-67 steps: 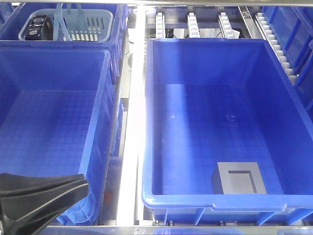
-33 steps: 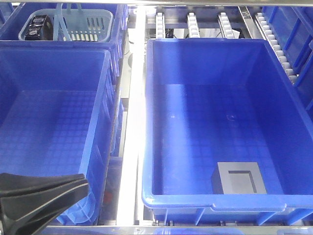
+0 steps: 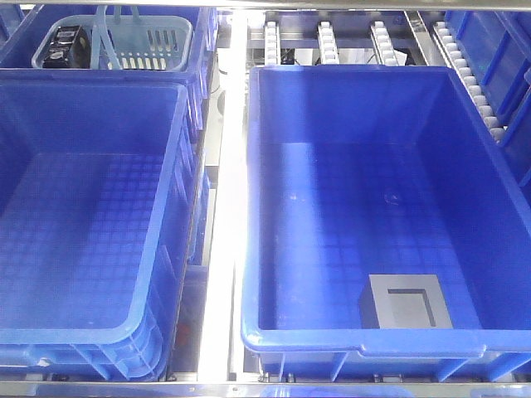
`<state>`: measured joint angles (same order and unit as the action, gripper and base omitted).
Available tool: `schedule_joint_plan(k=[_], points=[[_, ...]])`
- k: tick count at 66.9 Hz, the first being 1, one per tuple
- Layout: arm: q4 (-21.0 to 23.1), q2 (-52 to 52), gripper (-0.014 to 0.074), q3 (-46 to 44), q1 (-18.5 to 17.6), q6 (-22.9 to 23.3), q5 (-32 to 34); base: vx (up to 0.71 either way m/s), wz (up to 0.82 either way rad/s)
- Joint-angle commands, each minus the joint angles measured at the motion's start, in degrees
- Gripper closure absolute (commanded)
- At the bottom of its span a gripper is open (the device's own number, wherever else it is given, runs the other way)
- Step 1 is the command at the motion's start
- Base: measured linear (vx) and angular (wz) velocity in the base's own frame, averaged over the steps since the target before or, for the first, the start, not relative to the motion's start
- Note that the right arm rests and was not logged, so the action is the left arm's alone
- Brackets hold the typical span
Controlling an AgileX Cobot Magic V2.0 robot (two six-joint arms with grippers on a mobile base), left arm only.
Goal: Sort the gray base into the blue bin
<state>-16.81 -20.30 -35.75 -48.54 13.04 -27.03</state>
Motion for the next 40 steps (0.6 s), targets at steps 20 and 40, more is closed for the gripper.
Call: schedule_joint_plan(k=[20,40], points=[[10.49,15.41,0.0602,10.88,34.52,-14.31,6.2,0.0,0.0],[15.89,21.89,0.0602,21.61,52.52,-19.21,11.88,0.0,0.0]])
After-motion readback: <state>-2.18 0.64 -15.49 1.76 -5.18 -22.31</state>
